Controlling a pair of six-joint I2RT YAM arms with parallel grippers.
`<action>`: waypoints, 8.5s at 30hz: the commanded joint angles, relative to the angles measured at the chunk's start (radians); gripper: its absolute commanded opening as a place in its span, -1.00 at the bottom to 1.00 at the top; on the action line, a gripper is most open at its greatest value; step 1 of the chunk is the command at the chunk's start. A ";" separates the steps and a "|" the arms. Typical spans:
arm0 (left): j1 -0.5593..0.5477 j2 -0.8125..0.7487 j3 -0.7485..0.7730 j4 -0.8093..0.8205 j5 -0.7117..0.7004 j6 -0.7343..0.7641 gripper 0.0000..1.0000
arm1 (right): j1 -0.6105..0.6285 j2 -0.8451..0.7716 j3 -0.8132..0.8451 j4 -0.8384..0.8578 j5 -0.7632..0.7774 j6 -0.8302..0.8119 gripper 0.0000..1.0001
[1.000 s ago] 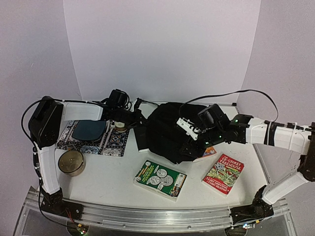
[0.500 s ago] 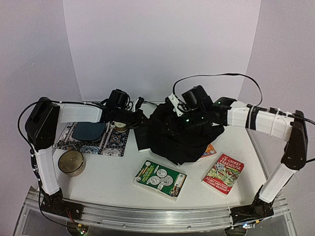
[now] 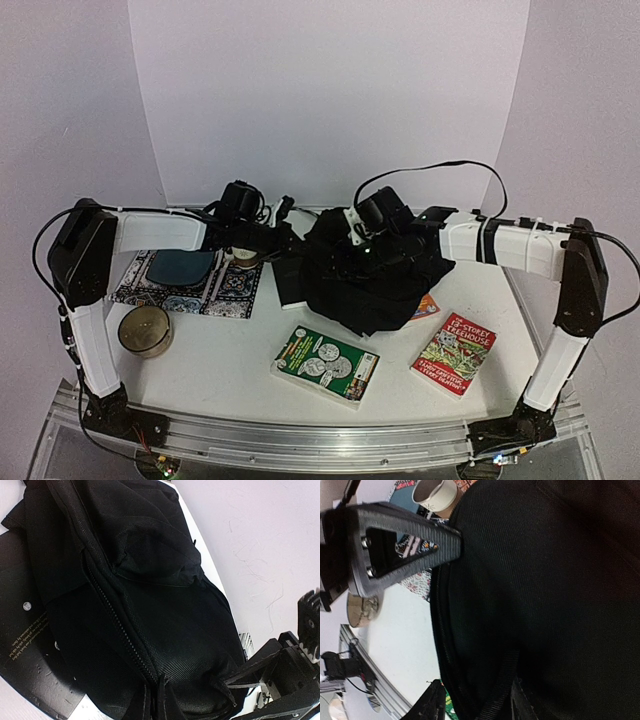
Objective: Pack the student bag
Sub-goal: Grab the largest pocket of the student bag, then unzip the largest pocket of the student bag, then adjust the student bag with the book, then hold the largest pocket of the student bag, then unzip the largest pocket of the student bag, then open the largest pocket of the student bag.
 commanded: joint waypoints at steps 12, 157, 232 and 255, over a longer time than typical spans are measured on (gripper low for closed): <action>-0.025 -0.081 -0.006 0.075 0.016 0.030 -1.00 | -0.070 -0.010 -0.092 0.186 -0.096 0.138 -0.34; -0.114 -0.289 -0.406 0.180 0.010 -0.129 -1.00 | -0.484 -0.467 -0.578 0.315 0.021 -0.474 -0.70; -0.185 -0.195 -0.333 0.195 0.061 -0.060 -1.00 | -0.264 -0.242 0.018 -0.080 0.512 -0.614 -1.00; -0.224 -0.192 -0.320 0.141 -0.163 -0.023 0.19 | -0.388 -0.084 -0.057 -0.026 0.390 -0.527 0.02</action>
